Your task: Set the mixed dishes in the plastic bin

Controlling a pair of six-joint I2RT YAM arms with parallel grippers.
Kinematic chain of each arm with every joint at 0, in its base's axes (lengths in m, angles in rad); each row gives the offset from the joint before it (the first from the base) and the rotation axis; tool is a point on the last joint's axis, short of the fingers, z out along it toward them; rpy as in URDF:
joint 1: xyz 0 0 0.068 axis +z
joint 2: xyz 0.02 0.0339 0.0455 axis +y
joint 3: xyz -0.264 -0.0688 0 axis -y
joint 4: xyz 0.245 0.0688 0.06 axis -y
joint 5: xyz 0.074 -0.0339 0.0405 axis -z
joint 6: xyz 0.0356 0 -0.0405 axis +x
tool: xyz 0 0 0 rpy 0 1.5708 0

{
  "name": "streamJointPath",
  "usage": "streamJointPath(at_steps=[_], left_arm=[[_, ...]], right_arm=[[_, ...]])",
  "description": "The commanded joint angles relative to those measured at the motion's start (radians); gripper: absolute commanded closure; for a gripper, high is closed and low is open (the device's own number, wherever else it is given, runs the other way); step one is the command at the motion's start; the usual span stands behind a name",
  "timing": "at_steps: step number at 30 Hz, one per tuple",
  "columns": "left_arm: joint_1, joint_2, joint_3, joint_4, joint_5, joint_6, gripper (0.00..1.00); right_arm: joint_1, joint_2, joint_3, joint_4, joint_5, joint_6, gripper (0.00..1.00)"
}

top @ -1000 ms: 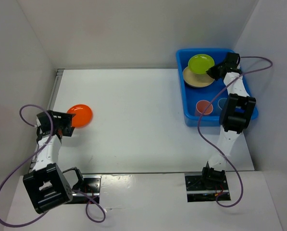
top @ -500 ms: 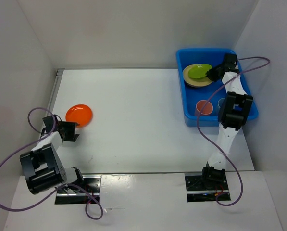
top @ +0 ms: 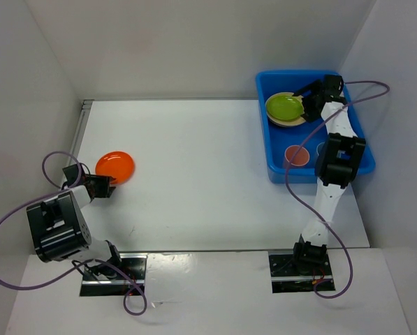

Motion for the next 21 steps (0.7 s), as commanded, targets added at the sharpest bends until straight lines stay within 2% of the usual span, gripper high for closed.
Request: streamJointPath(at_steps=[1,3,6,7,8,10,13,17,21], left_arm=[[0.006,0.051,0.025,0.031,-0.033,0.000,0.55],[0.006,0.066,0.034,0.042,-0.033,0.000,0.60],[0.006,0.105,0.043,0.057,-0.033,-0.009,0.72],[0.006,0.115,0.052,0.057,-0.033,-0.009,0.77],[0.006,0.135,0.065,0.057,-0.024,-0.009,0.89],[0.006,0.145,0.077,0.048,-0.024,0.015,0.99],[0.006,0.134,0.114,0.022,-0.002,0.060,1.00],[-0.003,0.064,0.193,-0.090,0.082,0.123,1.00],[-0.044,-0.076,0.233,-0.167,0.165,0.143,1.00]], right_arm=[[0.017,-0.072,0.050,-0.023,0.020,-0.020,0.02],[0.017,-0.109,0.039,-0.023,0.020,-0.020,0.02],[0.026,-0.166,0.030,-0.023,0.011,-0.020,0.02],[0.026,-0.181,0.030,-0.032,-0.006,-0.009,0.02],[0.035,-0.221,0.021,-0.032,-0.016,-0.009,0.02],[0.062,-0.267,0.021,-0.032,-0.016,-0.038,0.02],[0.142,-0.365,-0.003,-0.026,-0.006,-0.095,0.02],[0.254,-0.488,-0.088,0.038,-0.111,-0.187,0.02],[0.372,-0.456,-0.088,-0.035,-0.301,-0.305,0.03]])
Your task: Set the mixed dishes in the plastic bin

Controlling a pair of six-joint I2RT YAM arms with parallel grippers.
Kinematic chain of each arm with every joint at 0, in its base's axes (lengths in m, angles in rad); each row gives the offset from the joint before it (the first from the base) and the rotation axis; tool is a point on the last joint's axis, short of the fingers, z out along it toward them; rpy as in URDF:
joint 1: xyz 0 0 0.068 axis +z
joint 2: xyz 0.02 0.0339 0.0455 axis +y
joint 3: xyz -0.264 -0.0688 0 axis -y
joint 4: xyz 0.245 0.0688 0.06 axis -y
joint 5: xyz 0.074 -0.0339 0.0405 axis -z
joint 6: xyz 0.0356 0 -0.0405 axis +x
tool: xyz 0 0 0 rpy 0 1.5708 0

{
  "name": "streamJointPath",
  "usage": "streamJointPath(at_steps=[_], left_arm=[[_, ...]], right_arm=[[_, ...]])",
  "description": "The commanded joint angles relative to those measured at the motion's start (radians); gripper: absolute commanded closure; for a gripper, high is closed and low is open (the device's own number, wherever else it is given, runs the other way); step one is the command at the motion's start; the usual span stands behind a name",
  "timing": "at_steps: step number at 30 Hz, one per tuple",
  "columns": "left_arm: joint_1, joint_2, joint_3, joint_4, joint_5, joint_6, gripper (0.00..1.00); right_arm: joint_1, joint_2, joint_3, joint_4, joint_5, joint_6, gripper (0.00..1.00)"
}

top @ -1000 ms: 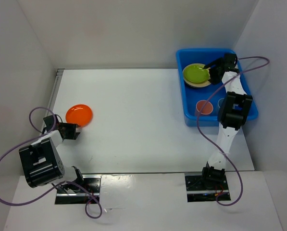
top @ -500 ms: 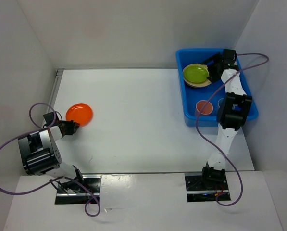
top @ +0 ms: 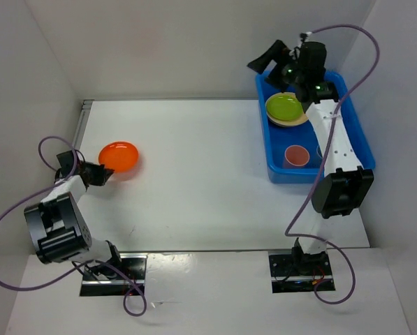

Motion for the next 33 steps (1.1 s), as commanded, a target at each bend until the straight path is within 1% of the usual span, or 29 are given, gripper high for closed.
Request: streamJointPath(at_steps=[1,2,3,4,5,7,8,12,15,16,20,23,27,32,33], left_arm=[[-0.045,-0.107,0.092,-0.075,0.127,0.076,1.00],[-0.070,-0.116,0.106,-0.089,0.154,0.087,1.00],[-0.088,-0.136,0.120,-0.089,0.196,0.100,1.00],[-0.107,-0.145,0.138,-0.117,0.205,0.135,1.00],[-0.143,-0.163,0.170,-0.131,0.205,0.152,1.00],[-0.185,-0.182,0.198,-0.173,0.205,0.194,1.00],[-0.227,-0.199,0.210,-0.183,0.205,0.206,1.00],[-0.303,-0.248,0.210,-0.224,0.205,0.241,1.00],[-0.350,-0.260,0.210,-0.247,0.205,0.269,1.00],[-0.360,-0.271,0.231,-0.256,0.205,0.269,1.00],[-0.396,-0.280,0.244,-0.267,0.224,0.294,1.00],[-0.418,-0.291,0.244,-0.267,0.268,0.294,1.00],[-0.436,-0.311,0.244,-0.267,0.279,0.294,1.00],[-0.458,-0.320,0.244,-0.257,0.340,0.285,1.00],[-0.458,-0.320,0.244,-0.247,0.340,0.275,1.00]], right_arm=[[0.088,0.043,-0.024,-0.054,-0.246,-0.161,0.04],[0.149,0.057,-0.034,-0.084,-0.287,-0.177,0.04],[0.183,0.080,-0.043,-0.101,-0.313,-0.190,0.05],[0.218,0.089,-0.054,-0.111,-0.330,-0.201,0.05],[0.295,0.098,-0.066,-0.127,-0.330,-0.219,0.06],[0.361,0.109,-0.067,-0.136,-0.307,-0.220,0.06],[0.412,0.109,-0.077,-0.136,-0.307,-0.220,0.06],[0.488,0.150,-0.086,-0.136,-0.335,-0.200,0.06],[0.536,0.161,-0.097,-0.124,-0.335,-0.200,0.06],[0.545,0.161,-0.123,-0.124,-0.335,-0.200,0.06],[0.584,0.149,-0.183,-0.061,-0.335,-0.149,0.06],[0.604,0.128,-0.209,-0.061,-0.290,-0.149,0.06],[0.604,0.072,-0.264,-0.061,-0.194,-0.140,0.06],[0.604,0.051,-0.297,-0.049,-0.195,-0.140,0.06],[0.604,0.051,-0.307,-0.039,-0.195,-0.140,0.09]])
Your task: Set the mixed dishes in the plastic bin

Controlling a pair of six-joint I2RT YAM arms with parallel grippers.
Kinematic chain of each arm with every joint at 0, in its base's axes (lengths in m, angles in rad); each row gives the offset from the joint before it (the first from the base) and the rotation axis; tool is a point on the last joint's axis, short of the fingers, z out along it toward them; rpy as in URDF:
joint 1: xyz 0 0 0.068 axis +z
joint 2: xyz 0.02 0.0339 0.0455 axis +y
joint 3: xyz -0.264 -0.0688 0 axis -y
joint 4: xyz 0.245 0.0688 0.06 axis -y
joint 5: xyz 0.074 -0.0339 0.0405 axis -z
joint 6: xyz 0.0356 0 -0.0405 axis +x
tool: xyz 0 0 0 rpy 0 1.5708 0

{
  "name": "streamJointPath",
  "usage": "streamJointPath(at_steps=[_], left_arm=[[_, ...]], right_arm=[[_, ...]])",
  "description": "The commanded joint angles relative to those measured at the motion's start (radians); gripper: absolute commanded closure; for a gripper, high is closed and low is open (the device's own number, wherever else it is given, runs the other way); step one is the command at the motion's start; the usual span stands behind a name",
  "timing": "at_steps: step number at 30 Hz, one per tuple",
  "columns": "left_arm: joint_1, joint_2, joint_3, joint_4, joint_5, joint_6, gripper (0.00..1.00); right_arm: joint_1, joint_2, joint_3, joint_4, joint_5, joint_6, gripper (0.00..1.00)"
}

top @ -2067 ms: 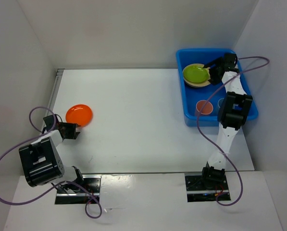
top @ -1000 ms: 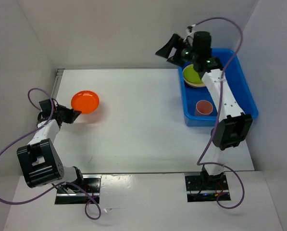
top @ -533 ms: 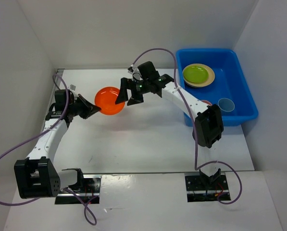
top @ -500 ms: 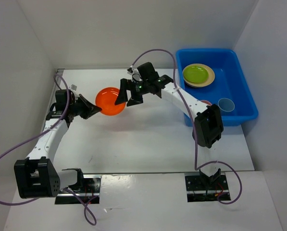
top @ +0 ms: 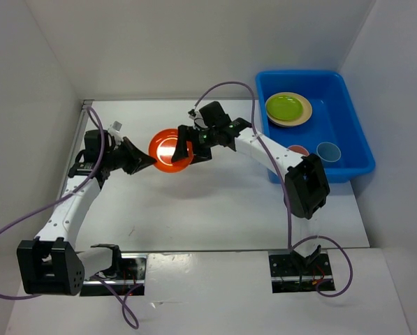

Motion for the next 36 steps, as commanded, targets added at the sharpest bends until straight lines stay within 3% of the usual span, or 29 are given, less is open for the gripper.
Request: streamJointPath(at_steps=[1,3,4,7,8,12,16,17,18,21,27,34,36], left_arm=[[-0.012,-0.025,0.044,0.040,0.075,0.008,1.00],[-0.012,-0.036,0.032,0.040,0.085,0.008,1.00],[-0.012,-0.045,0.020,0.040,0.085,0.008,1.00],[-0.012,-0.045,0.007,0.061,0.106,-0.003,1.00],[-0.012,-0.045,0.007,0.061,0.106,-0.003,1.00],[-0.012,-0.045,-0.002,0.072,0.106,-0.003,0.99],[-0.012,-0.036,-0.023,0.101,0.115,-0.012,0.86],[-0.012,-0.025,-0.023,0.101,0.115,-0.012,0.77],[-0.012,-0.025,-0.023,0.101,0.115,-0.012,0.57],[-0.012,-0.016,-0.023,0.110,0.115,-0.012,0.35],[-0.012,-0.007,-0.023,0.130,0.128,-0.030,0.26],[-0.012,-0.016,-0.043,0.176,0.172,-0.064,0.25],[-0.012,-0.016,-0.043,0.176,0.172,-0.064,0.25]], right_arm=[[0.008,-0.075,-0.016,0.069,0.010,0.012,0.13],[0.008,-0.075,-0.016,0.081,-0.002,0.021,0.32],[0.008,-0.075,-0.016,0.093,-0.013,0.022,0.50],[0.008,-0.084,-0.016,0.115,-0.035,0.031,0.69],[0.008,-0.084,-0.016,0.115,-0.035,0.031,0.80],[0.008,-0.104,-0.025,0.145,-0.058,0.049,1.00],[-0.010,-0.122,-0.034,0.176,-0.101,0.069,1.00],[-0.010,-0.122,-0.034,0.185,-0.113,0.069,1.00],[-0.022,-0.134,-0.034,0.185,-0.113,0.069,1.00],[-0.076,-0.179,-0.060,0.211,-0.122,0.089,1.00],[-0.261,-0.227,-0.069,0.190,-0.122,0.089,1.00],[-0.698,-0.227,-0.012,0.236,-0.105,0.179,1.00],[-0.774,-0.201,-0.012,0.268,-0.105,0.218,1.00]])
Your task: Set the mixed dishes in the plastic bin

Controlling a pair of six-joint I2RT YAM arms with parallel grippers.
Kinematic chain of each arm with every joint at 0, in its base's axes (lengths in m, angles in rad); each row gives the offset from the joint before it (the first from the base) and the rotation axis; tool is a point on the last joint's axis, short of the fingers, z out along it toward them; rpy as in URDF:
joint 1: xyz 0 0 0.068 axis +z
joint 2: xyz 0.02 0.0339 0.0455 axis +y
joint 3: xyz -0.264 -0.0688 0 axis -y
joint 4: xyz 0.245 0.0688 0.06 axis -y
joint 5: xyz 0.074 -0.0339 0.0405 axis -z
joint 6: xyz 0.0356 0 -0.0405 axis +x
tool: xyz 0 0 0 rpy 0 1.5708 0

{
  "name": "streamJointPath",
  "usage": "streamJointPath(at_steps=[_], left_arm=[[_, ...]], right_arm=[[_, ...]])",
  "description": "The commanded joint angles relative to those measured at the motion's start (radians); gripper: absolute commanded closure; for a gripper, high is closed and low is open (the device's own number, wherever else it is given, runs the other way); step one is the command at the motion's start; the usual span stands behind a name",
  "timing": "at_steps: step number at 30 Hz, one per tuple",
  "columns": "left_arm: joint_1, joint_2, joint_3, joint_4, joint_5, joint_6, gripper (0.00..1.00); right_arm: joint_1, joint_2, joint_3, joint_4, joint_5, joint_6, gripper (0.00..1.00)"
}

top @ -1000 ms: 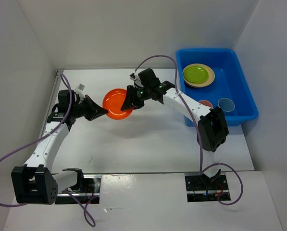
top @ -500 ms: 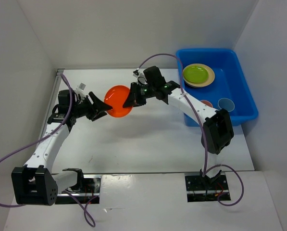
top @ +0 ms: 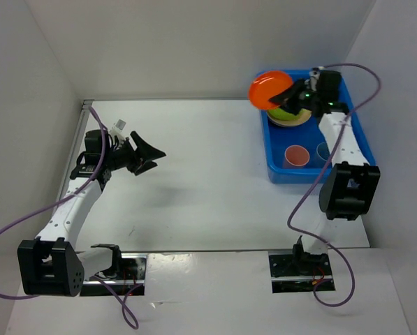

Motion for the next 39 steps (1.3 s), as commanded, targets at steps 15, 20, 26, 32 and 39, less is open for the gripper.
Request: streamJointPath(at_steps=[15,20,26,32,39], left_arm=[[-0.002,-0.036,-0.008,-0.009,0.027,0.012,0.22],[-0.002,-0.070,-0.017,-0.038,0.018,0.046,0.21],[-0.002,-0.093,-0.037,-0.060,0.018,0.046,0.21],[0.016,-0.113,-0.037,-0.071,0.018,0.055,0.21],[0.016,-0.104,-0.028,-0.042,0.018,0.037,0.20]], right_arm=[[-0.233,0.369,0.247,0.059,0.231,0.154,1.00],[-0.233,0.484,0.397,0.019,0.232,0.154,0.95],[-0.204,0.616,0.615,-0.133,0.274,0.142,0.71],[-0.195,0.613,0.655,-0.240,0.294,0.122,0.58],[-0.195,0.395,0.390,-0.228,0.340,0.091,0.00]])
